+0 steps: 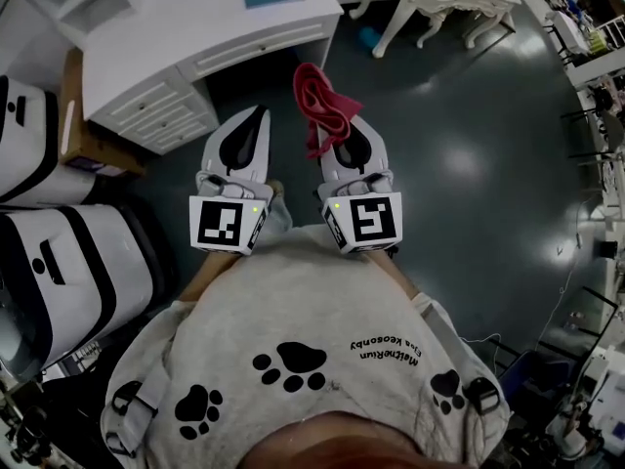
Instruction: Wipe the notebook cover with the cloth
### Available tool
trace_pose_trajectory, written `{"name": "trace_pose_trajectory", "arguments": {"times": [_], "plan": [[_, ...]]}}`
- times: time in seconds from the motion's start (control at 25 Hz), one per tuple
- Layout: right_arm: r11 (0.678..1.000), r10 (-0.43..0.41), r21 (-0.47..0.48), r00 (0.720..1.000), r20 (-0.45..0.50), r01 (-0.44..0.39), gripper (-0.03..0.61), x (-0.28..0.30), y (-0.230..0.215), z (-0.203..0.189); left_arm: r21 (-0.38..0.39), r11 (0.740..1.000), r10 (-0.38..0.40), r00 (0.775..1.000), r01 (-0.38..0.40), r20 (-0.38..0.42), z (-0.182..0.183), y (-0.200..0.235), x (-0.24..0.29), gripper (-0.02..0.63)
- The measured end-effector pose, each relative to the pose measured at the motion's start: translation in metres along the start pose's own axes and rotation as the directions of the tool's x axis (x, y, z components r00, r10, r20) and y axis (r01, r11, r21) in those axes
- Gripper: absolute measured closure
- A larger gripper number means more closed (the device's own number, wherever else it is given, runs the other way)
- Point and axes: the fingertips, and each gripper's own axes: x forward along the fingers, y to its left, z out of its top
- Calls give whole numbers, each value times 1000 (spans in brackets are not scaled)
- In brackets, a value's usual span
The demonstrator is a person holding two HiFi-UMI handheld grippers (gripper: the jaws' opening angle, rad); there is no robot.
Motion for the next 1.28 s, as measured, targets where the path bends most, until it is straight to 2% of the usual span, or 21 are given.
{"name": "trace_pose_trajectory", "arguments": {"times": [0.24,0.56,0.96,1.28], "plan": [[999,-32,13,999,9,32,529,68,-25,-7,7,999,-46,999,46,-3,-9,44,62,618],[996,-79,32,997,-14,80,529,123,-58,-18,0,996,-88,996,88,-21,-24,75,118,617],[993,-112,27,994,-10,112,529,173,-76,-24,-2,994,-113,994,113,-7,-31,107,158,617],[993,-118,12,993,-15,118,529,194,-76,-24,-26,994,-110,994,109,-5,-36,125,168,617]]}}
